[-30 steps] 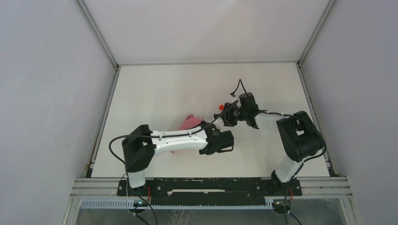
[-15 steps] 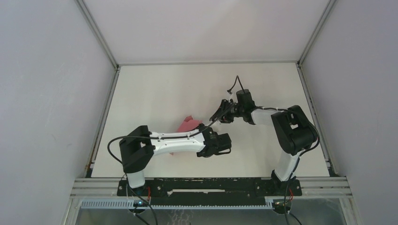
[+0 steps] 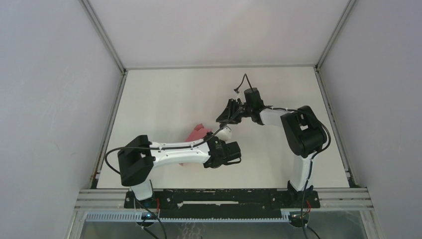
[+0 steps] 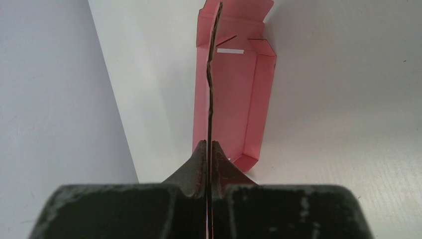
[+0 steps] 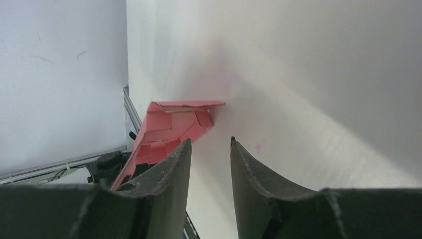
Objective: Fold the paper box
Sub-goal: Fold the paper box at the center of the board.
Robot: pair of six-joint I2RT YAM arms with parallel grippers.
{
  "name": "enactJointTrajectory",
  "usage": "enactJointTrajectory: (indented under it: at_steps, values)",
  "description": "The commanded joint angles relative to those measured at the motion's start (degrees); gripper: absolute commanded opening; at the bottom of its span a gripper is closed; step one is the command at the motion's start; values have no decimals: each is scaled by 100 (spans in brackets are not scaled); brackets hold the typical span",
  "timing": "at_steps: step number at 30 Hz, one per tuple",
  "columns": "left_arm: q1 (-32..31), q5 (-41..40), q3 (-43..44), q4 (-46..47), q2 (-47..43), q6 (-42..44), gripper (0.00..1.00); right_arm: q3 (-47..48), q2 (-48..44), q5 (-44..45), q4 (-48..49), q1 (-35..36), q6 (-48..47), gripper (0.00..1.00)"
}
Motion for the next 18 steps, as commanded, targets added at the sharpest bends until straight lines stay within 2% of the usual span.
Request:
enactJointTrajectory:
  at_steps: [1,18]
  values:
    - [10,298,-94,340,-215,-306,0,494,230,-114,-8,154,56,44]
    - [10,382,-318,522,-408,-319,0,1331,1083,-316,18,545,327,41]
